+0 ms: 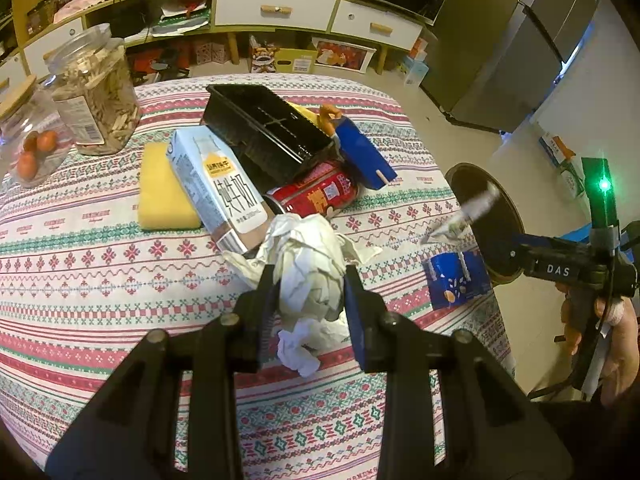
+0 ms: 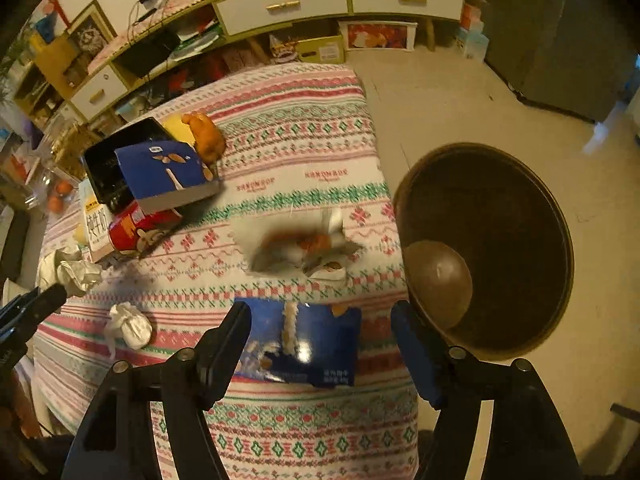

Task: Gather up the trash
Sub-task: 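Grasp the blue biscuit box with the right gripper while the left gripper holds the tissue, then grasp the white snack wrapper with the right gripper and lift it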

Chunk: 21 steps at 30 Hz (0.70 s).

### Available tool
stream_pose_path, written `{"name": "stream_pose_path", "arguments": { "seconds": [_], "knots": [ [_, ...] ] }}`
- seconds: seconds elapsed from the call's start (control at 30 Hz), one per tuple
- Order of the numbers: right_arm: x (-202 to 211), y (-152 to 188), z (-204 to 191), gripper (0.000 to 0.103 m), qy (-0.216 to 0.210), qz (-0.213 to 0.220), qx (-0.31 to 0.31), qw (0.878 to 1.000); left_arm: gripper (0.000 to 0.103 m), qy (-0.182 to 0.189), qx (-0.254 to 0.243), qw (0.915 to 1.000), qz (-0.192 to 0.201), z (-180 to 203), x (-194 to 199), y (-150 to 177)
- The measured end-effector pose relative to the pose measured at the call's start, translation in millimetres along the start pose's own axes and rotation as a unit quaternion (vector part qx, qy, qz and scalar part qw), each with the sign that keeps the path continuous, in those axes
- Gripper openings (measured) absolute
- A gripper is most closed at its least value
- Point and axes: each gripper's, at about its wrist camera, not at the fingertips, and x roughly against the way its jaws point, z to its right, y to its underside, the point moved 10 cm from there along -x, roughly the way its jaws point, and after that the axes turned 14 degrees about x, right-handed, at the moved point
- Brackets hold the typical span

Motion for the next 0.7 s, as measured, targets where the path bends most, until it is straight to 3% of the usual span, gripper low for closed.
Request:
{"name": "stream_pose_path", "arguments": {
  "seconds": [0.2,0.37,0.7],
  "knots": [
    [-20.6,-15.7,1.9,0.074,0.011,0.005,-0.007,1.000,0.034,0.000,0.003,1.0000,-0.003,-1.7,-1.3,1.4],
    [-35.4,-25.2,4.2,0.074,-0.020,0.014,-0.053,0.998,0.034,-0.002,0.006,1.0000,-0.002,-4.8,-1.7,1.1],
    [-71.9,-37.1,10.1,0.074,0.010,0.007,-0.067,0.998,0.034,-0.009,0.014,0.9999,0.001,-9.2,-4.4,-1.6]
  ]
}}
